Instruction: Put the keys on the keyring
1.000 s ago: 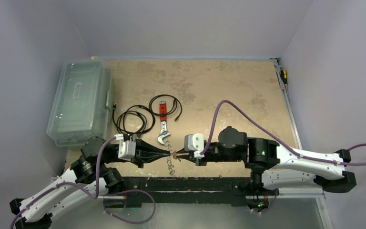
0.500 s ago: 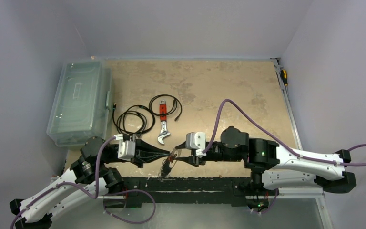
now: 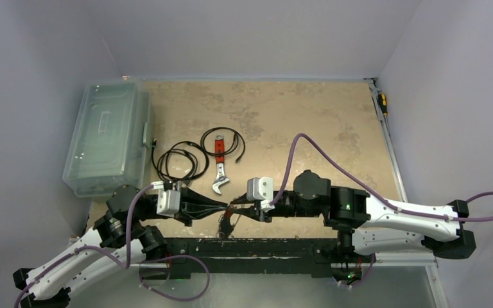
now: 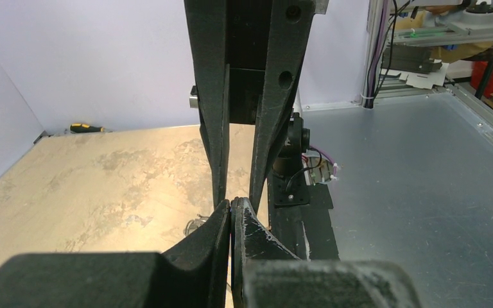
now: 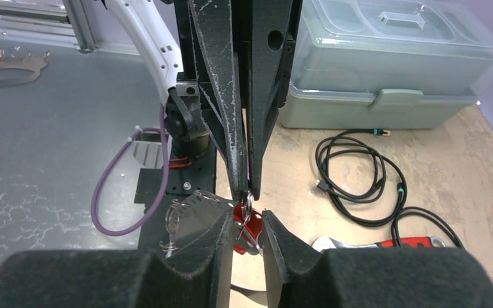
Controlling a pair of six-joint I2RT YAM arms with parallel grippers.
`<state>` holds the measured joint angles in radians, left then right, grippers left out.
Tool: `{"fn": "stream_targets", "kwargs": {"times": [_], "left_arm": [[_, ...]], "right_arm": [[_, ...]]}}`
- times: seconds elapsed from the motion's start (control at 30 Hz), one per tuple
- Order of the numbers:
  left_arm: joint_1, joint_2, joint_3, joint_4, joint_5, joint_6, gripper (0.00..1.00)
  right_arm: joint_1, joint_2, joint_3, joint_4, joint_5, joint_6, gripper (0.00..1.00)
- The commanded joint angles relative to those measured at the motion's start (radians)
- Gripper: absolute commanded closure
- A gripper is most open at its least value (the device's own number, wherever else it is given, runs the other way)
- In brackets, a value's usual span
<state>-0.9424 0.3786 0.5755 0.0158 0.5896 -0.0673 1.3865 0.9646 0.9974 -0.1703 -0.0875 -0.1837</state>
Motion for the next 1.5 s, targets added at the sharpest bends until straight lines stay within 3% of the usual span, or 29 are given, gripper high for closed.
{"fn": "stream_targets", "kwargs": {"times": [0.0,0.37,0.7,0.9,0.93,1.03,1.1,1.23,1.47], "left_arm": [[0.003,-0.015,0.003,0.033,-0.019,-0.005,1.00],[0.003,-0.025,0.001,0.034,-0.033,-0.005,1.00],[0.003,-0.027,0.002,0.036,-0.029,-0.007,1.00],[0.003,-0.041,0.004,0.025,-0.020,0.010,1.00],[0.003,-0.045,0.006,0.020,-0.020,0.018,0.97],[0.003,-0.055,0.016,-0.007,-0.013,0.045,0.64],[0.002,-0.061,0.041,-0.070,-0.020,0.078,0.52],[0.001,-0.083,0.102,-0.170,-0.043,0.138,0.43],[0.002,-0.026,0.154,-0.257,-0.024,0.192,0.44]], "right_arm": [[0.000,0.003,-0.008,0.058,-0.019,0.017,0.76],[0.001,0.020,-0.015,0.076,-0.019,0.026,0.82],[0.000,0.020,-0.020,0.080,-0.022,0.016,1.00],[0.000,0.013,-0.009,0.059,-0.027,-0.001,1.00],[0.001,0.013,-0.003,0.045,-0.028,-0.005,1.00],[0.001,0.016,0.032,-0.023,-0.026,-0.017,1.00],[0.000,0.024,0.066,-0.085,-0.023,-0.024,1.00],[0.001,0.038,0.139,-0.221,0.000,-0.031,1.00],[0.001,0.117,0.289,-0.453,0.036,-0.038,1.00]]}}
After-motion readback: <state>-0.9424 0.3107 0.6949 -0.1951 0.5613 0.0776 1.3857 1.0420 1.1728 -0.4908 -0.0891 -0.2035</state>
